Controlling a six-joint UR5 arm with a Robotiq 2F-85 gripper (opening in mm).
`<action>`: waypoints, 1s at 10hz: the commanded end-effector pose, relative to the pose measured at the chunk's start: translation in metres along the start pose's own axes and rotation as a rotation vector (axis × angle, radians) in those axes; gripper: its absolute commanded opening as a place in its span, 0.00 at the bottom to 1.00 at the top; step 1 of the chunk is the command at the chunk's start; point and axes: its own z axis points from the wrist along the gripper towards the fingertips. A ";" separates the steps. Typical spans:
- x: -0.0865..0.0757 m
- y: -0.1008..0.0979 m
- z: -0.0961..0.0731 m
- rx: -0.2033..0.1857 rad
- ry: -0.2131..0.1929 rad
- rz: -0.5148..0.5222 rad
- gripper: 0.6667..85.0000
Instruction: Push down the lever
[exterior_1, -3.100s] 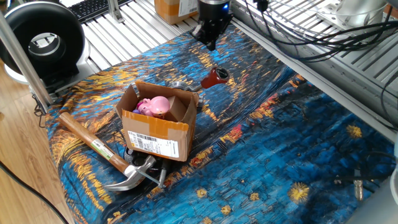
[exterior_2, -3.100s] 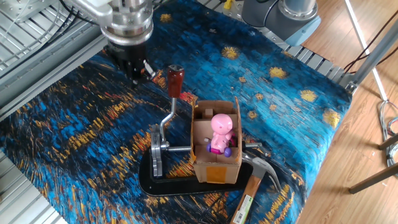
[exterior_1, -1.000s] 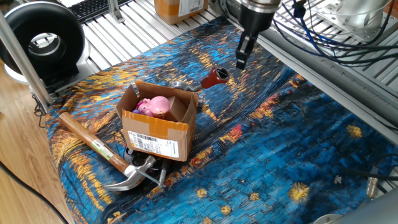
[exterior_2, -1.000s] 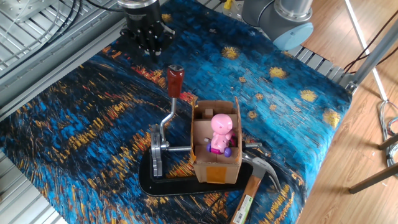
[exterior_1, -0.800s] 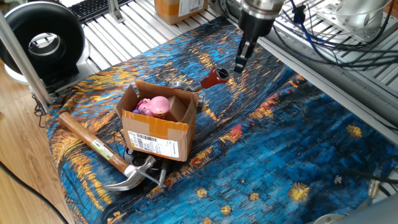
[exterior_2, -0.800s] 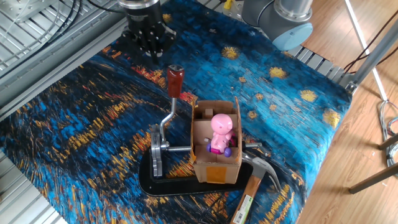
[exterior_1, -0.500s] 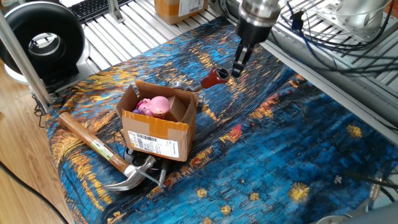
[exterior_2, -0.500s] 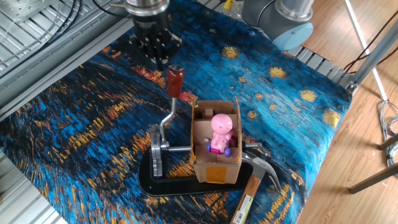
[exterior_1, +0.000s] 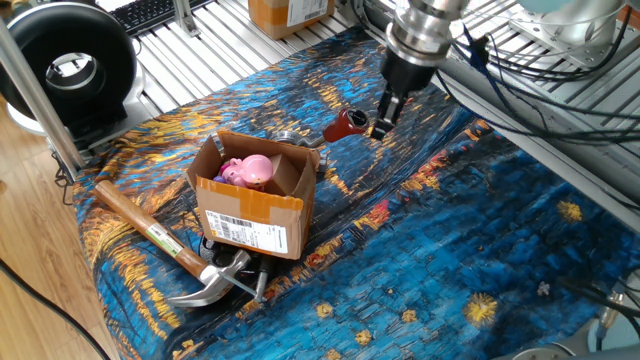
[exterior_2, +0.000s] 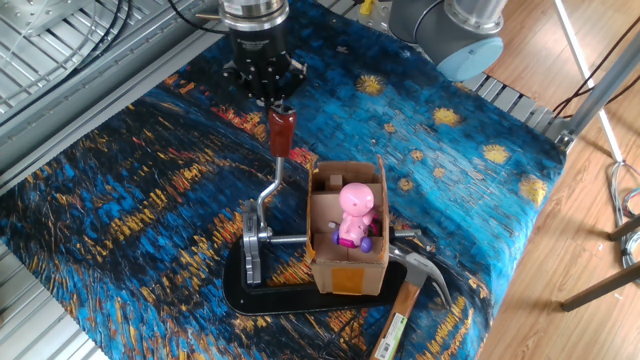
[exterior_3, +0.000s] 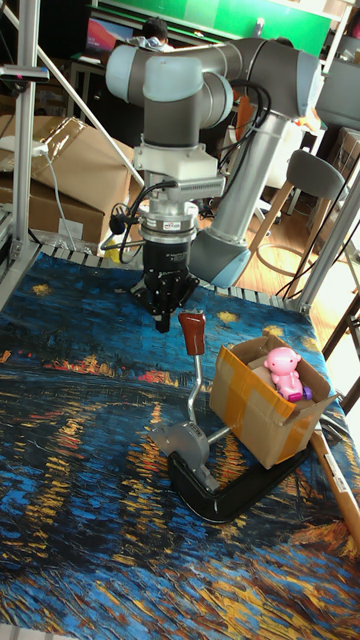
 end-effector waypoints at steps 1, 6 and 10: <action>-0.003 0.007 0.003 -0.017 -0.058 -0.058 0.16; -0.027 0.015 0.015 0.000 -0.081 -0.021 0.13; -0.049 0.018 0.021 -0.023 -0.169 -0.051 0.13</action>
